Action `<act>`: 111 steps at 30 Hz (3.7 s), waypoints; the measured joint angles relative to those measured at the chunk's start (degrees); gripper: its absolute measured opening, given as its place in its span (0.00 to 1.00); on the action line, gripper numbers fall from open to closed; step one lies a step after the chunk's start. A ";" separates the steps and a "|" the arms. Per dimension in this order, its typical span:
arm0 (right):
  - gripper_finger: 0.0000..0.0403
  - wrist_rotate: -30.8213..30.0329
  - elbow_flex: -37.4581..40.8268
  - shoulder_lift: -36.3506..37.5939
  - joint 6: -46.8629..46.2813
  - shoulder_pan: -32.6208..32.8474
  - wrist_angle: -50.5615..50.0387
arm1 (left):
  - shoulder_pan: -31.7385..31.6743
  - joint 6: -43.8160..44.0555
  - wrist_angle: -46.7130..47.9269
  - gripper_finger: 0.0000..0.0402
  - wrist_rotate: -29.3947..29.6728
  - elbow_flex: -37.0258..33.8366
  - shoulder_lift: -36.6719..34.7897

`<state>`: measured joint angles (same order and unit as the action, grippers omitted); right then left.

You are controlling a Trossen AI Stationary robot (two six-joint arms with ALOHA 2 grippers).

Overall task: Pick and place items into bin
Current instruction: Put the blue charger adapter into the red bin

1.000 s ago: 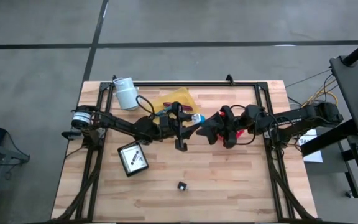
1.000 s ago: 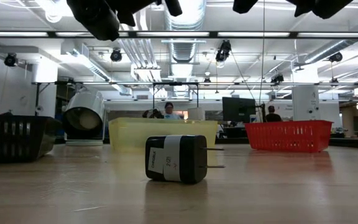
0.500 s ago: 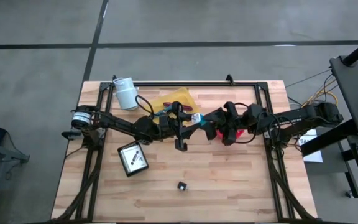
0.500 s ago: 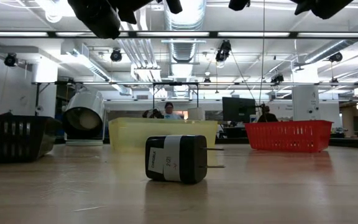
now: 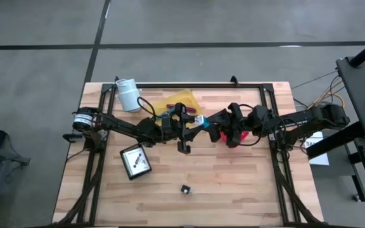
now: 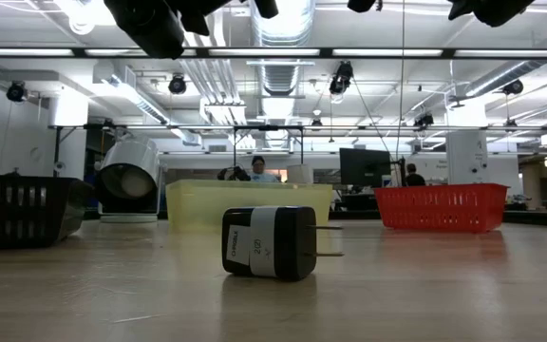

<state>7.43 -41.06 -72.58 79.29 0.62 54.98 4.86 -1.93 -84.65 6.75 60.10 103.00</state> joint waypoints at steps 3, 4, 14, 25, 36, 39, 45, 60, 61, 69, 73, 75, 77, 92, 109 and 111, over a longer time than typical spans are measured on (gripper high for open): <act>0.56 0.03 -0.05 -0.02 0.00 0.00 -0.02 | 0.00 0.06 0.01 0.32 -0.05 0.39 0.00; 0.56 0.00 -0.15 -0.02 0.00 -0.02 -0.21 | 0.00 0.06 0.04 0.32 -0.21 0.54 0.00; 0.56 -0.16 -0.72 -0.02 -0.10 -0.07 -2.31 | 0.05 0.06 1.16 0.32 -0.69 1.01 0.00; 0.53 -0.08 -0.72 -0.02 -1.31 -0.04 -2.05 | 0.00 0.04 1.23 0.32 -0.51 1.01 0.02; 0.38 0.08 -0.70 -0.02 -2.82 -0.02 -1.61 | -0.04 0.34 1.08 0.32 -0.21 1.05 -0.06; 0.37 0.06 -0.66 -0.02 -2.87 -0.02 -1.40 | -0.10 0.37 1.18 0.32 -0.19 1.00 -0.07; 0.37 -0.12 -0.61 -0.02 -3.10 -0.04 -1.25 | -0.11 0.34 1.43 0.32 0.80 0.78 -0.07; 0.36 -1.91 -0.55 -0.01 -4.49 0.02 -1.19 | -0.17 -0.12 4.76 0.55 1.06 0.24 0.04; 0.36 -2.32 -0.55 0.09 -4.36 0.02 -1.20 | -0.17 -0.08 4.84 0.56 1.06 0.21 0.04; 0.36 -10.78 -0.52 2.01 -4.04 -0.13 -2.60 | -0.13 0.06 4.69 0.57 1.06 -2.50 -0.11; 0.36 -14.08 -0.50 2.93 -6.11 -0.13 -4.91 | 0.02 0.15 4.75 0.57 1.05 -3.86 -0.36; 0.36 -16.38 -0.50 3.57 -6.94 -0.13 -6.77 | 0.11 0.47 4.62 0.57 1.05 -4.98 -0.88; 0.36 -17.07 -0.50 4.29 -7.78 -0.15 -9.33 | 0.11 2.92 4.71 0.57 1.04 -6.72 -1.89; 0.36 -27.03 -0.37 11.04 -22.53 -0.15 -25.44 | 0.28 7.60 4.69 0.57 0.99 -23.34 -12.60; 0.36 -39.11 -0.59 13.68 -43.41 -0.57 -44.15 | 0.63 -0.17 5.61 0.57 0.99 -30.45 -13.16; 0.36 -39.13 -0.59 13.68 -47.50 -0.57 -46.98 | 0.56 -1.49 5.67 0.57 0.99 -30.47 -13.16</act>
<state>-31.70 -41.65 -58.90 31.79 0.05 8.00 5.42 -3.41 -78.98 7.75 29.63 89.84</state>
